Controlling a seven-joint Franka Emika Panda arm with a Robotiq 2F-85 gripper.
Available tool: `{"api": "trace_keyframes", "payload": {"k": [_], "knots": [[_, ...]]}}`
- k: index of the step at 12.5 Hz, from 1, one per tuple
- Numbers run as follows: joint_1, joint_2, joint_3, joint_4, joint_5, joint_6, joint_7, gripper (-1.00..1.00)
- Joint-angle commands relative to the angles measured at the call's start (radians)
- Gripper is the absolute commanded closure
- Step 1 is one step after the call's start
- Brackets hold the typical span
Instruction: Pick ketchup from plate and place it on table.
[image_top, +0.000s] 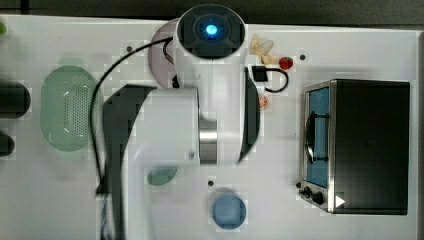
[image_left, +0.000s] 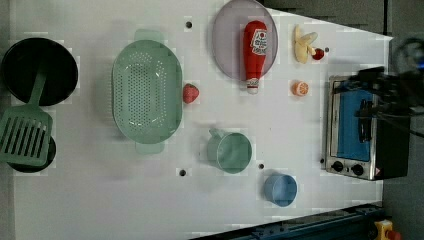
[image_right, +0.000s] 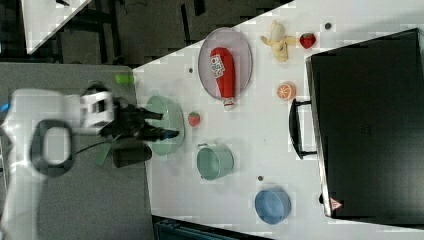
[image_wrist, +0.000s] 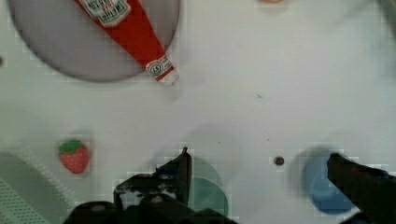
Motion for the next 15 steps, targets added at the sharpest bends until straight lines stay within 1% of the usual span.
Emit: {"api": "trace_keyframes", "payload": {"k": [1,3,5,7,11,13,15], "knots": [[0.004,0.058,0.023,-0.008,-0.004,0.078,-0.205,-1.00],[0.012,0.135,0.026,-0.006,-0.009,0.163,-0.315,-1.00],[0.023,0.213,0.026,-0.004,-0.027,0.257,-0.380,-1.00],[0.040,0.288,0.026,0.006,-0.072,0.365,-0.395,-1.00],[0.061,0.427,0.026,0.071,-0.211,0.547,-0.401,-1.00],[0.063,0.486,0.024,0.098,-0.247,0.598,-0.401,-1.00],[0.063,0.537,0.021,0.111,-0.252,0.657,-0.401,-1.00]]}}
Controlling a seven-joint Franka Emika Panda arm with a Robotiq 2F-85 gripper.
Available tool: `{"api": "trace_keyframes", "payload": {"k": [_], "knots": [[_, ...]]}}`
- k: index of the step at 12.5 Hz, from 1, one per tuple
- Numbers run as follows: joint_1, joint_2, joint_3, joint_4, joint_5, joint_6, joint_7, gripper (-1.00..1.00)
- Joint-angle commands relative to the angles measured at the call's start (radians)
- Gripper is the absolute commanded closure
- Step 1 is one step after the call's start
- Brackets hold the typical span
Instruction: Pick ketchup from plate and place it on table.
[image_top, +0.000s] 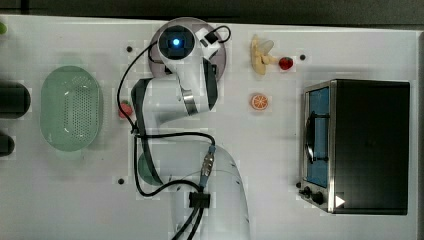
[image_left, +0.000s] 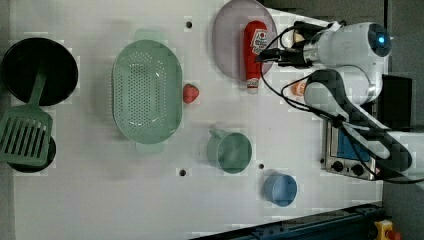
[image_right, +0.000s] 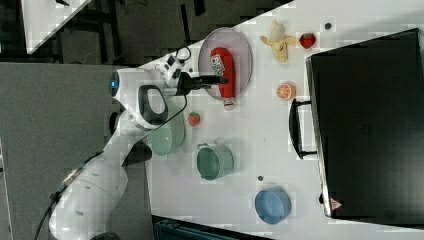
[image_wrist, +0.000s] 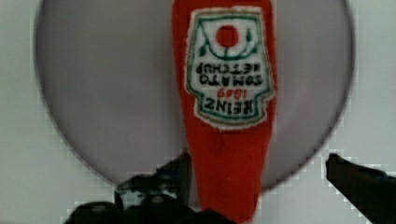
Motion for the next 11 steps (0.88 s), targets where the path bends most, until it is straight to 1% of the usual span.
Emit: {"api": "trace_keyframes", "payload": {"k": [1,4,7,8,10,11], "knots": [[0.006,0.027,-0.008,0.017,-0.009,0.081,-0.040,-1.00],[0.006,0.082,-0.014,0.020,-0.009,0.176,-0.040,-1.00],[0.006,0.120,-0.021,0.041,-0.009,0.214,-0.040,-1.00],[0.007,0.129,-0.021,0.044,-0.009,0.214,-0.040,-0.92],[0.006,0.133,-0.018,0.049,-0.009,0.240,-0.039,-0.43],[0.006,0.133,-0.019,0.050,-0.009,0.240,-0.038,-0.24]]}}
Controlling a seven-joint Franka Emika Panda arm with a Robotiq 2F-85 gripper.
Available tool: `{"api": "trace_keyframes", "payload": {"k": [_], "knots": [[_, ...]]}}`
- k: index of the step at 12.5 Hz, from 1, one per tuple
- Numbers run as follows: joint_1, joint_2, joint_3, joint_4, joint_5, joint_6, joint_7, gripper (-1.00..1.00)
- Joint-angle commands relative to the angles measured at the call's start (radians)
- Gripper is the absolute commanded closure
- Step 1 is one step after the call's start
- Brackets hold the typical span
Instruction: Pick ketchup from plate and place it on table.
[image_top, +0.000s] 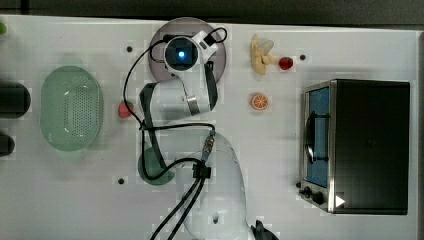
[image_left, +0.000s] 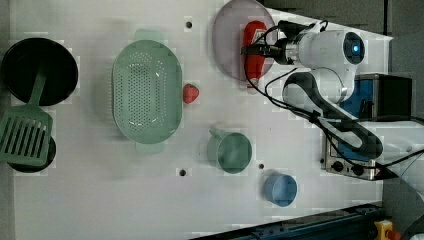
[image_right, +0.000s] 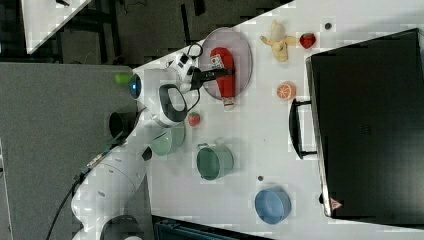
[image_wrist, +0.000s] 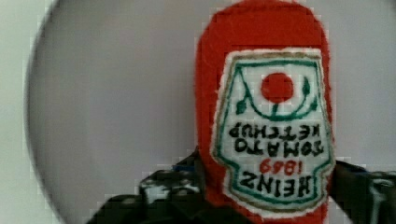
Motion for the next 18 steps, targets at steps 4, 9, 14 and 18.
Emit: {"api": "trace_keyframes", "payload": {"k": [4,9,14,18], "knots": [[-0.004,-0.017,-0.001,0.013,0.012,0.031,-0.021,-0.24],[-0.040,-0.202,-0.001,0.009,0.024,-0.065,-0.017,-0.24],[-0.075,-0.409,-0.008,0.008,0.210,-0.389,-0.016,-0.24],[-0.107,-0.555,-0.043,-0.053,0.218,-0.586,-0.016,-0.24]]}}
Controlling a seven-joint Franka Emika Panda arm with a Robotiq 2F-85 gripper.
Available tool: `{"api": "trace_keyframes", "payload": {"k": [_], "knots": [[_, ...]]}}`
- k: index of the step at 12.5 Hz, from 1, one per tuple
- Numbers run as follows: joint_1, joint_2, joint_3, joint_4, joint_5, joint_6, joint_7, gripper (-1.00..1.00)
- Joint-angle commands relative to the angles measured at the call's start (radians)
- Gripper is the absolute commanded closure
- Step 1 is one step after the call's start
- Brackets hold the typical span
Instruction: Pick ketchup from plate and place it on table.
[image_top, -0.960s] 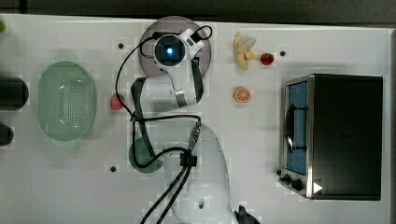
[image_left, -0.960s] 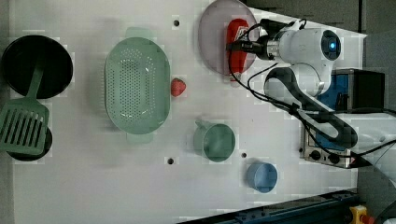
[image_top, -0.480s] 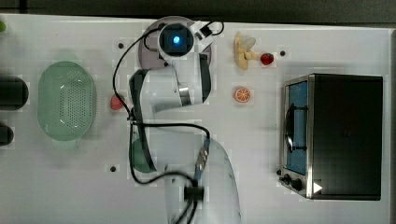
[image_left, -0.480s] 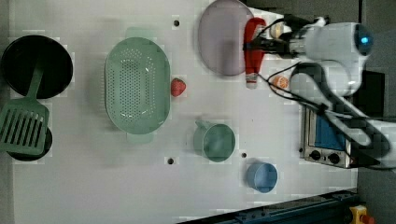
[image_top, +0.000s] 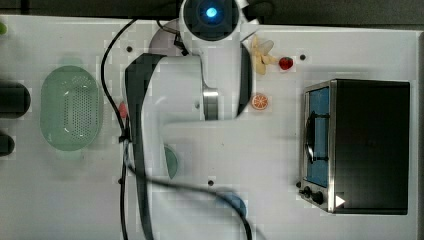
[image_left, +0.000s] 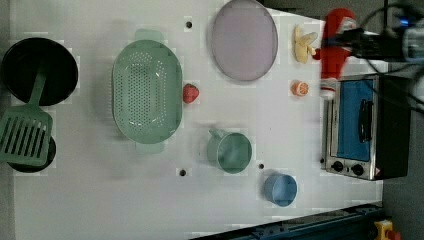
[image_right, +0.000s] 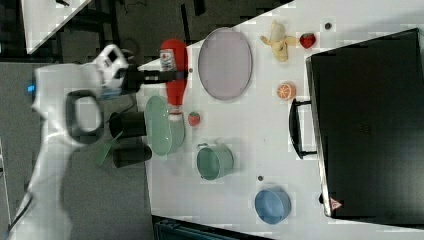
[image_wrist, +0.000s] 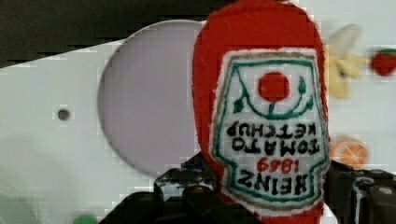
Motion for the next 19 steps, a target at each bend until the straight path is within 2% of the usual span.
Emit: {"api": "trace_keyframes", "payload": {"k": [1,5,9,11,15,19], "knots": [[-0.045,-0.081,-0.036,-0.065,0.019,-0.117,-0.016,-0.24],[-0.053,-0.212,-0.080,-0.238,0.019,-0.118,-0.015,-0.24],[-0.054,-0.277,-0.114,-0.419,0.019,-0.039,-0.012,-0.24],[-0.053,-0.278,-0.121,-0.508,0.019,0.076,0.008,-0.24],[-0.048,-0.263,-0.091,-0.693,0.015,0.263,0.183,-0.24],[-0.041,-0.174,-0.049,-0.747,0.015,0.451,0.263,-0.24]]}}
